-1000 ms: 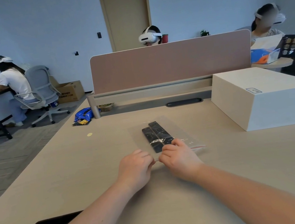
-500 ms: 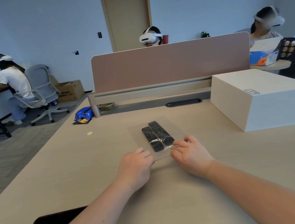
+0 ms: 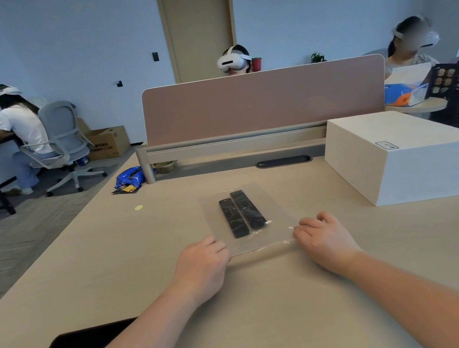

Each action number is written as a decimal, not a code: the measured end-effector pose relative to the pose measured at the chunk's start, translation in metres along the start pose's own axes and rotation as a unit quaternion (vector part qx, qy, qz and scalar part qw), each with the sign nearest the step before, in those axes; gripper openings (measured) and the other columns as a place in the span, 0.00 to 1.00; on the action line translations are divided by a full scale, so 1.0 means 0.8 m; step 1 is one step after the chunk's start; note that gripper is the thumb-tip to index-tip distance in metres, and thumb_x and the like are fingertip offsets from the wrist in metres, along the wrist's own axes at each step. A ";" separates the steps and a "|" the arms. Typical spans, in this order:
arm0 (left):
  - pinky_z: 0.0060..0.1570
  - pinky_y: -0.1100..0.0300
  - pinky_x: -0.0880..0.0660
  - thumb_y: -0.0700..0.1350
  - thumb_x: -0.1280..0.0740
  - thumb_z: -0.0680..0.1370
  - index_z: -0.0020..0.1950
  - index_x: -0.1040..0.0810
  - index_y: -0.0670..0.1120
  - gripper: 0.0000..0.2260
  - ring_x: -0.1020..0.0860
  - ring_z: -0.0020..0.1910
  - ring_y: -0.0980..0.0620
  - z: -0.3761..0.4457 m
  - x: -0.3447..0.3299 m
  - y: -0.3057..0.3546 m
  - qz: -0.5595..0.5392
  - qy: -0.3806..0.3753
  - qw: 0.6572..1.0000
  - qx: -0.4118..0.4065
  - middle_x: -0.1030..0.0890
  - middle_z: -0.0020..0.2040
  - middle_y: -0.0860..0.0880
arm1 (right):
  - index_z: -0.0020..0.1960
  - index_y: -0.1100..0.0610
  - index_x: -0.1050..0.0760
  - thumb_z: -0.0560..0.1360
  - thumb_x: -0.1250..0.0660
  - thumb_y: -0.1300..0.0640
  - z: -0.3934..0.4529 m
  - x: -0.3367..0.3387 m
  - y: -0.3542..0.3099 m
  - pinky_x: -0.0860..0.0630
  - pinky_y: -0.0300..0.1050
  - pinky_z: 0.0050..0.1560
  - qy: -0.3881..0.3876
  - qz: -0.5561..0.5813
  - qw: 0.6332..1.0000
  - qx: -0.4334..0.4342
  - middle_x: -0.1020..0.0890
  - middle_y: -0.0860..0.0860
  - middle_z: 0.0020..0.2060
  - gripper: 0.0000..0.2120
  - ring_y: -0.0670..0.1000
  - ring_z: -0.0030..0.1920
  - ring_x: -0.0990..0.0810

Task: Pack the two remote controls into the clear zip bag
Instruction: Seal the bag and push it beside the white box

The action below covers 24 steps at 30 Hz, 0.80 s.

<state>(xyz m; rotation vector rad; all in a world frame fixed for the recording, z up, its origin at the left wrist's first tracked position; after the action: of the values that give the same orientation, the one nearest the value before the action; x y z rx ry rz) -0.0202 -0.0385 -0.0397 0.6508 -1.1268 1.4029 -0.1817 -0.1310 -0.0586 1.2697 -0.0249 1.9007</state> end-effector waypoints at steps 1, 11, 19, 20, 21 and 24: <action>0.19 0.64 0.34 0.41 0.24 0.58 0.27 0.24 0.49 0.09 0.22 0.31 0.51 0.000 0.000 0.000 -0.001 0.000 1.000 -0.001 0.23 0.27 0.54 | 0.33 0.56 0.25 0.62 0.42 0.70 -0.003 -0.002 0.003 0.30 0.45 0.34 -0.009 0.003 1.000 -0.006 0.20 0.49 0.28 0.12 0.53 0.35 0.19; 0.18 0.64 0.34 0.42 0.23 0.57 0.26 0.25 0.49 0.11 0.23 0.30 0.52 0.005 0.005 0.005 0.004 0.009 1.000 -0.023 0.24 0.27 0.54 | 0.30 0.57 0.22 0.52 0.35 0.65 -0.011 -0.017 0.018 0.31 0.37 0.16 -0.103 0.037 0.992 -0.068 0.21 0.50 0.22 0.08 0.53 0.21 0.22; 0.32 0.63 0.33 0.52 0.43 0.76 0.38 0.23 0.49 0.13 0.21 0.45 0.52 -0.001 -0.013 0.009 -0.052 -0.047 0.997 -0.028 0.19 0.41 0.54 | 0.33 0.55 0.23 0.43 0.19 0.63 -0.022 -0.010 0.021 0.34 0.35 0.16 -0.158 0.062 0.984 -0.047 0.23 0.48 0.23 0.22 0.51 0.24 0.22; 0.37 0.61 0.32 0.53 0.44 0.78 0.43 0.23 0.49 0.13 0.23 0.50 0.50 -0.001 -0.017 0.008 -0.058 -0.071 0.995 -0.028 0.20 0.46 0.53 | 0.38 0.55 0.22 0.48 0.19 0.63 -0.022 -0.007 0.020 0.30 0.36 0.20 -0.147 0.057 0.987 -0.031 0.21 0.49 0.27 0.20 0.51 0.29 0.20; 0.40 0.59 0.32 0.54 0.44 0.79 0.44 0.24 0.49 0.13 0.25 0.53 0.49 -0.001 -0.020 0.007 -0.064 -0.091 0.993 -0.028 0.21 0.49 0.51 | 0.46 0.55 0.22 0.58 0.23 0.62 -0.023 -0.007 0.023 0.25 0.39 0.28 -0.156 0.079 0.984 -0.037 0.18 0.50 0.36 0.18 0.51 0.38 0.18; 0.40 0.57 0.31 0.57 0.42 0.77 0.42 0.25 0.49 0.14 0.24 0.52 0.47 0.001 -0.028 -0.005 -0.081 -0.159 0.984 -0.001 0.21 0.49 0.51 | 0.71 0.48 0.37 0.76 0.44 0.65 -0.037 -0.024 0.041 0.26 0.44 0.56 -0.244 0.159 0.950 -0.107 0.26 0.49 0.64 0.26 0.52 0.64 0.28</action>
<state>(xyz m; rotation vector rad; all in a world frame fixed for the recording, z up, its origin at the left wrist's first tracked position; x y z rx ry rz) -0.0126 -0.0489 -0.0584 0.9685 -1.2929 1.1843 -0.2224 -0.1513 -0.0748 1.6235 -0.7140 1.7318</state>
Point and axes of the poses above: each hand's wrist, its own z-axis towards the middle knuckle, its own x-axis out of the back of the hand, y = z × x, the point moved 9 cm from there along z, towards the middle knuckle
